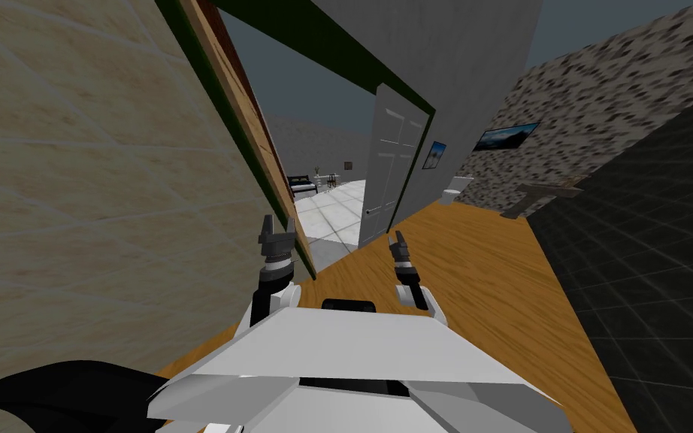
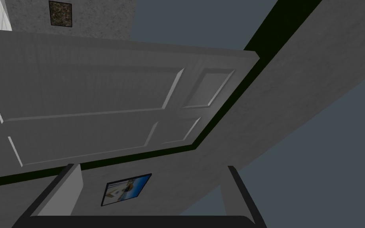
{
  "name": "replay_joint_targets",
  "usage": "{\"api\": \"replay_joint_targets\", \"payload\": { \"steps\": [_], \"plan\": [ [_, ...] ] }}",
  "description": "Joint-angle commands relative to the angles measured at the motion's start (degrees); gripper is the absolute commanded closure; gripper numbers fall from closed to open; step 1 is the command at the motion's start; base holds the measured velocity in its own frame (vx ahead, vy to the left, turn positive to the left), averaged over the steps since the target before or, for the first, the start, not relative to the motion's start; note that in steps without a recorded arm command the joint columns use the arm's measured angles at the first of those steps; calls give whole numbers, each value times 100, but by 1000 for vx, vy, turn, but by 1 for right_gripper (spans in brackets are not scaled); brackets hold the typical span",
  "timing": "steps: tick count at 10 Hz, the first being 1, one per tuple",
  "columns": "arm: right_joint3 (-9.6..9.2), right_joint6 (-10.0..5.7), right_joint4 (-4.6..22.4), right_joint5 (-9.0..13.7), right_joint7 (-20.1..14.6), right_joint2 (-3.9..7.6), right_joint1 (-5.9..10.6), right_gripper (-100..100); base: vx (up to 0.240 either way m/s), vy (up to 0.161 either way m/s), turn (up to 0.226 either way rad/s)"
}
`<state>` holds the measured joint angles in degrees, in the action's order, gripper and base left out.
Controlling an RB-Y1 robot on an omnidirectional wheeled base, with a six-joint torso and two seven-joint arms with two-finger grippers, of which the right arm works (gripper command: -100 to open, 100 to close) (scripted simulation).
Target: Push the door open
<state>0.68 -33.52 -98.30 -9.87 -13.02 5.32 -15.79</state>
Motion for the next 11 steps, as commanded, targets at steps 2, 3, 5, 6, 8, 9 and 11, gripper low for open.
{"api": "replay_joint_targets", "payload": {
  "steps": [2, 3, 5, 6, 8, 9, 11],
  "plan": [
    [-8, -117, 334, -48, -52, 40, 115, -100, 90, -62, 46],
    [-15, -150, 452, -69, -70, 50, 161, -100, 95, -55, 45],
    [-28, -216, 690, -111, -105, 71, 254, -100, 93, -62, 53],
    [-35, -248, 808, -132, -123, 81, 301, -100, 91, -55, 51],
    [-48, -315, 1049, -174, -159, 99, 395, -100, 87, -57, 35],
    [-55, -349, 1172, -196, -177, 107, 442, -100, 97, -60, 65],
    [-69, -416, 1416, -239, -213, 123, 538, -100, 92, -59, 54]
  ]
}}
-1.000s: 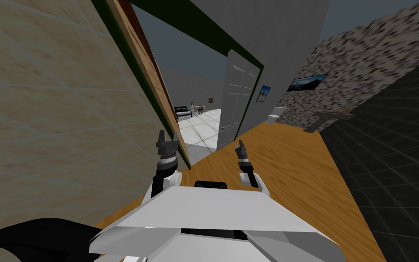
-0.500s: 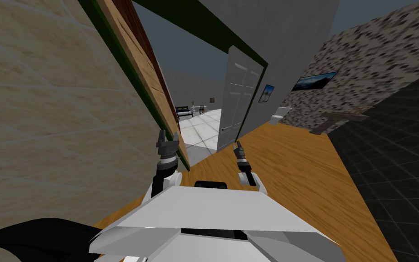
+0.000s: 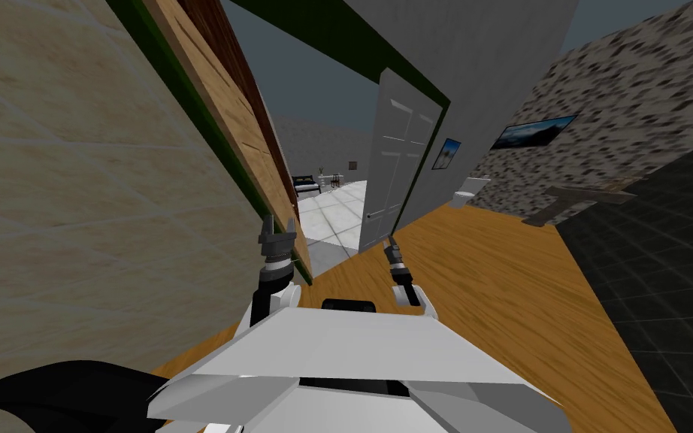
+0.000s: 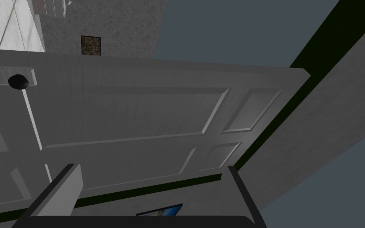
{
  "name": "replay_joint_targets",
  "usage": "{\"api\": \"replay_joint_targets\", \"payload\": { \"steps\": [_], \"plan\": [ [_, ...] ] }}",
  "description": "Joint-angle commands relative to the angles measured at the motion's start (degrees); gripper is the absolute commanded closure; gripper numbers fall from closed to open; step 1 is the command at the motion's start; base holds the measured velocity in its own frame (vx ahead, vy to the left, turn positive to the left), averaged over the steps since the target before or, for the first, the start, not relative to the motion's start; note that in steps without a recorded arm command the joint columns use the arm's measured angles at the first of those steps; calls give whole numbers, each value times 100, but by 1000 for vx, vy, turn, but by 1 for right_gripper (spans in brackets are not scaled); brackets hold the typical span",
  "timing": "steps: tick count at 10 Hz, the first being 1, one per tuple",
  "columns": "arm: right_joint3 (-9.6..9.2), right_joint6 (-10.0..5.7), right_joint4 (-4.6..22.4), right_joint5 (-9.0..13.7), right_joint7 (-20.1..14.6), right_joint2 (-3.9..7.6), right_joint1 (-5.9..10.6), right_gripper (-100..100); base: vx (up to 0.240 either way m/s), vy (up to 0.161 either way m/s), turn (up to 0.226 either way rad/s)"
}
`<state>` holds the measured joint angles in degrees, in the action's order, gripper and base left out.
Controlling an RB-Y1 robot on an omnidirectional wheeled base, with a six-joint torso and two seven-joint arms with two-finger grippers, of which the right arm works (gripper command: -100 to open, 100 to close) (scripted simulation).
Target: Push the door open
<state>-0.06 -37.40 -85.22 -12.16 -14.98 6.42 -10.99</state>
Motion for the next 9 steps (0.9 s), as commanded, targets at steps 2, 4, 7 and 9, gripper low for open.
{"api": "replay_joint_targets", "payload": {
  "steps": [2, 4, 7, 9],
  "plan": [
    [-9, -95, 353, -53, -54, 30, 153, -100, 91, -69, 50],
    [-23, -163, 597, -96, -91, 44, 249, -100, 80, -64, 50],
    [-43, -264, 964, -161, -145, 63, 392, -100, 90, -70, 51],
    [-57, -332, 1209, -204, -182, 76, 487, -100, 86, -58, 47]
  ]
}}
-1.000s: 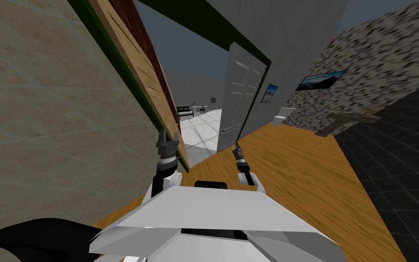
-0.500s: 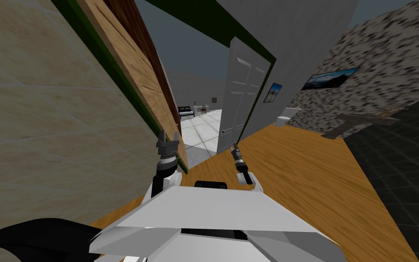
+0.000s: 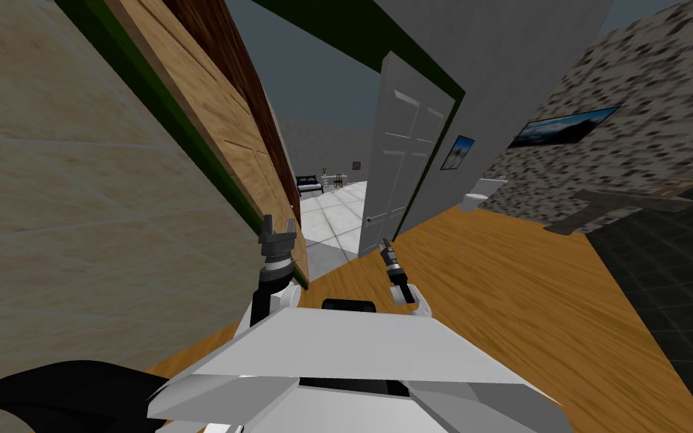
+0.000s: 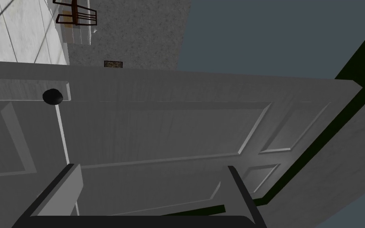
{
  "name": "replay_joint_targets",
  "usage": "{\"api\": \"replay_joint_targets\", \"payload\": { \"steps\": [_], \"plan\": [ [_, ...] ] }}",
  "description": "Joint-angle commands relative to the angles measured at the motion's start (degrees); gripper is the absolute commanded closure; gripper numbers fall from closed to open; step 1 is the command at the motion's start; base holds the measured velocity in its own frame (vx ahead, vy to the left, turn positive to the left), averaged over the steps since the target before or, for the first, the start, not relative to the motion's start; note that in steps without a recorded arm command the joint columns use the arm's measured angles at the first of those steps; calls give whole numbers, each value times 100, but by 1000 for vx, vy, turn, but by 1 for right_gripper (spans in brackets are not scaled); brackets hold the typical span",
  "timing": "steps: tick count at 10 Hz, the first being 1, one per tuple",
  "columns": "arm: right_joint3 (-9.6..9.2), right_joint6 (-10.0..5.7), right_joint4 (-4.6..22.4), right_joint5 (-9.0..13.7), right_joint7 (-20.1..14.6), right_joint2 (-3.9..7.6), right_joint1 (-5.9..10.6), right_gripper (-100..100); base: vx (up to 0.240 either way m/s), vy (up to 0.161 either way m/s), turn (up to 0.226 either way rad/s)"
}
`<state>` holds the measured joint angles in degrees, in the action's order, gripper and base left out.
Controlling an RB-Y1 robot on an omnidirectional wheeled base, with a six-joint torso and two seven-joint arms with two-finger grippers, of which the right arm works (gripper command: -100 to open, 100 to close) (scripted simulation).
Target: Push the door open
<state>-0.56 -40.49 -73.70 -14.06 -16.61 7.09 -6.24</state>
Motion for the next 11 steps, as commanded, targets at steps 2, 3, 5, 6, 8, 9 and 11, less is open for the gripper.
{"api": "replay_joint_targets", "payload": {
  "steps": [2, 3, 5, 6, 8, 9, 11],
  "plan": [
    [-28, -121, 414, -78, -72, 24, 152, -100, 112, -72, 69],
    [-35, -154, 532, -99, -89, 29, 198, -100, 132, -90, 69],
    [-48, -220, 770, -141, -125, 38, 291, -100, 91, -78, 43],
    [-55, -252, 888, -162, -142, 43, 337, -100, 84, -81, 49],
    [-67, -314, 1112, -201, -176, 50, 424, -100, 84, -59, 43],
    [-74, -345, 1223, -221, -192, 54, 468, -100, 69, -64, 45],
    [-86, -407, 1447, -260, -226, 61, 555, -100, 82, -56, 48]
  ]
}}
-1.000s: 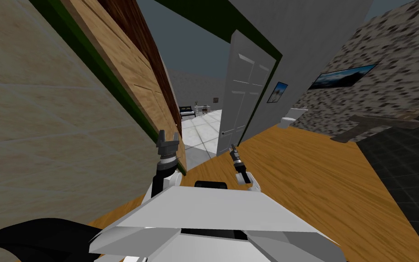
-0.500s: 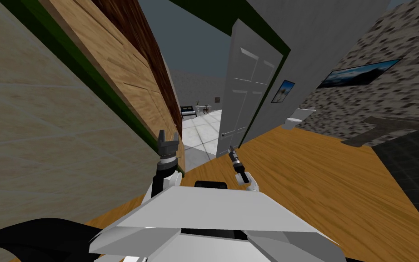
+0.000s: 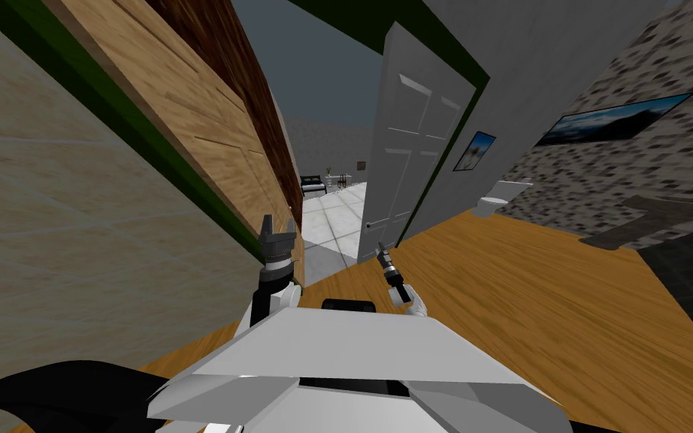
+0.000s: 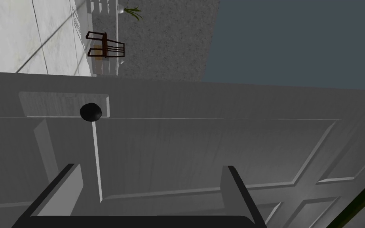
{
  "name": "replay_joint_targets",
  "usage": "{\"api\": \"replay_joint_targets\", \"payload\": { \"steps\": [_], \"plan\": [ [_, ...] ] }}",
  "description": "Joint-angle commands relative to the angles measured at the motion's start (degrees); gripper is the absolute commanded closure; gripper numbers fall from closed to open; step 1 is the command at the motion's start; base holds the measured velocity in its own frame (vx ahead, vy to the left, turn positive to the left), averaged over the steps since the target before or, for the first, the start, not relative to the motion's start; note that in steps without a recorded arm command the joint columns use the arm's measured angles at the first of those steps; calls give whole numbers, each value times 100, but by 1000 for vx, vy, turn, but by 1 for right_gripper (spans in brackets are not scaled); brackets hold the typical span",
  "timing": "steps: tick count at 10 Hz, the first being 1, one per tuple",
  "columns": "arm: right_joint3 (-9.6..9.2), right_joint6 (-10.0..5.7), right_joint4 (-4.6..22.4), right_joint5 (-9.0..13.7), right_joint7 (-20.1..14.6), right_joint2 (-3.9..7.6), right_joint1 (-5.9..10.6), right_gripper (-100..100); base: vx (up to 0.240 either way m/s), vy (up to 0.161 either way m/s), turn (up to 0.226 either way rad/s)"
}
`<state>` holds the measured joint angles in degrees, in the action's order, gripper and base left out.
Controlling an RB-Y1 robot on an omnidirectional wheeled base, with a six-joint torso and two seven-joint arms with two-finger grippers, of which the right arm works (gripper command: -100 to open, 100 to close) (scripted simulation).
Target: Push the door open
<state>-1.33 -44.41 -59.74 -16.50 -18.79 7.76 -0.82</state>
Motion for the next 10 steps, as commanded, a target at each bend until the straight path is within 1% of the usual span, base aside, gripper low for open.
{"api": "replay_joint_targets", "payload": {
  "steps": [1, 10],
  "plan": [
    [-15, -45, 163, -36, -25, -3, 57, -100, 91, -72, 49],
    [-66, -291, 1053, -194, -157, 17, 404, -100, 78, -65, 41]
  ]
}}
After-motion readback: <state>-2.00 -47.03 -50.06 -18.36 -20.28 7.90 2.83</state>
